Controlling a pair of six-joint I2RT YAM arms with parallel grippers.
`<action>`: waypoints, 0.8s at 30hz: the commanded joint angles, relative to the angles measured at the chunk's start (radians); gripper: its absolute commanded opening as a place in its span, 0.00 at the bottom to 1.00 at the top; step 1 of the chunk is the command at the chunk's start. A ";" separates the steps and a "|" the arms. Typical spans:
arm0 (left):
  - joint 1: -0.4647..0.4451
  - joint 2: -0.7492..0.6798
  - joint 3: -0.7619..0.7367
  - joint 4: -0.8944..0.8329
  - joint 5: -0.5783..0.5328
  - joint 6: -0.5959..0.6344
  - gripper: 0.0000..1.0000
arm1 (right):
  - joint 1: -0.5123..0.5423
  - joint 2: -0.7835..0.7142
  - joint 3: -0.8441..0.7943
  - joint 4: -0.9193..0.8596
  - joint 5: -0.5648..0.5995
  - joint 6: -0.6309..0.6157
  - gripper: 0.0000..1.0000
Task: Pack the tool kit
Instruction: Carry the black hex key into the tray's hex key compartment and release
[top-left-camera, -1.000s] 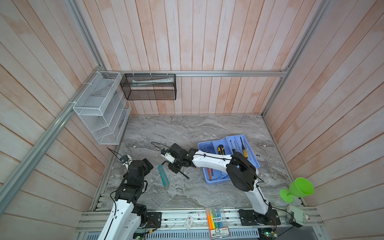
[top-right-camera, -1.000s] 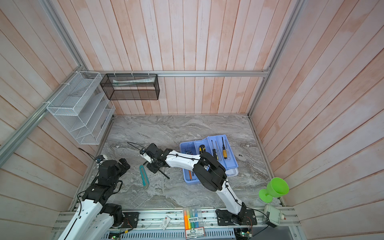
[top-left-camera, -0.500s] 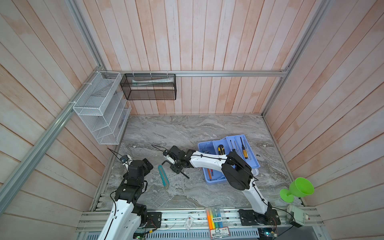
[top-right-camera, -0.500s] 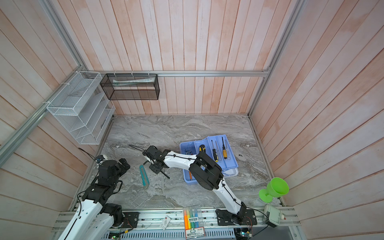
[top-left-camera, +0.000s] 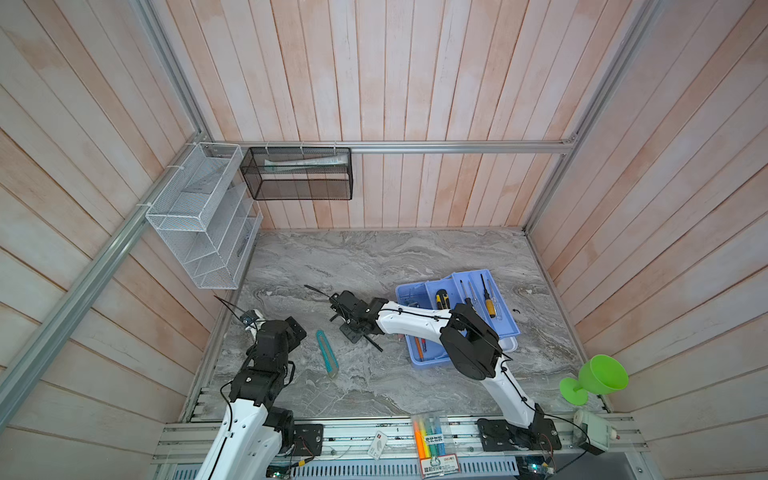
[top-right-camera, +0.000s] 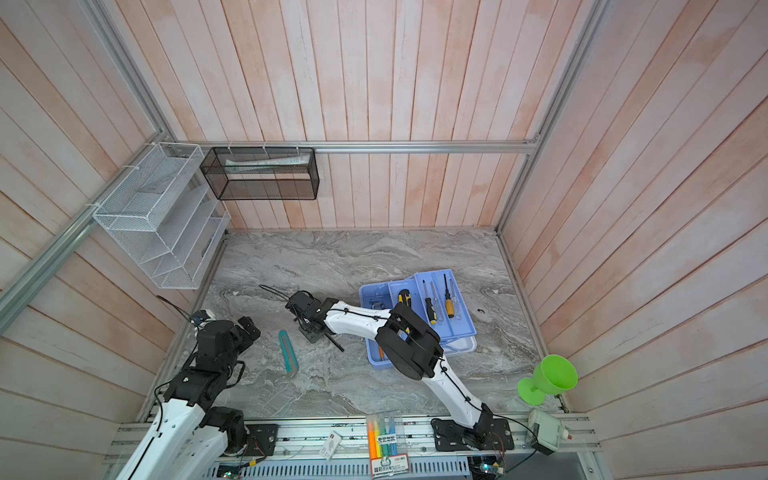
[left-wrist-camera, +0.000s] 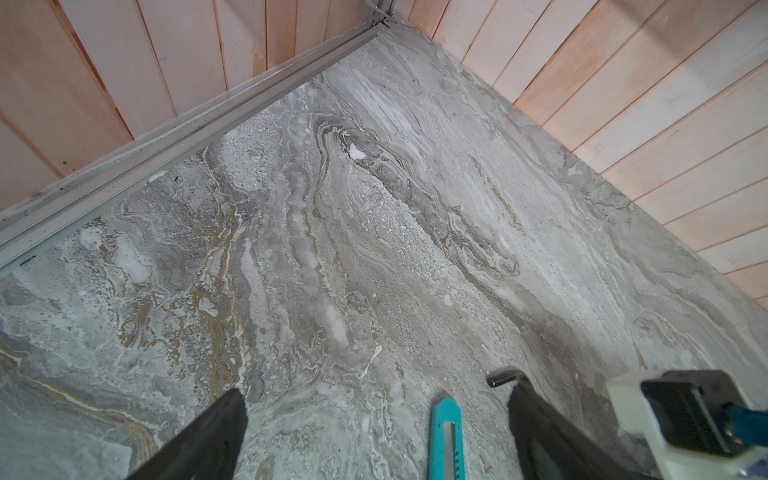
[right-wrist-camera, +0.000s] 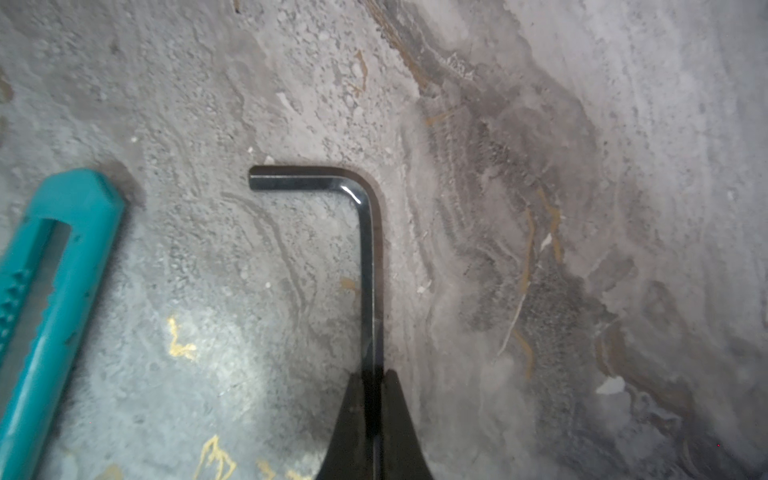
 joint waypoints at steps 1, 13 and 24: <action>0.003 -0.003 0.023 -0.014 -0.010 0.011 1.00 | -0.007 -0.068 -0.043 0.013 0.016 0.040 0.00; 0.004 0.006 0.024 -0.014 -0.010 0.012 1.00 | -0.062 -0.288 -0.220 0.168 -0.032 0.132 0.00; 0.004 -0.003 0.024 -0.014 -0.009 0.013 1.00 | -0.151 -0.544 -0.419 0.156 0.107 0.248 0.00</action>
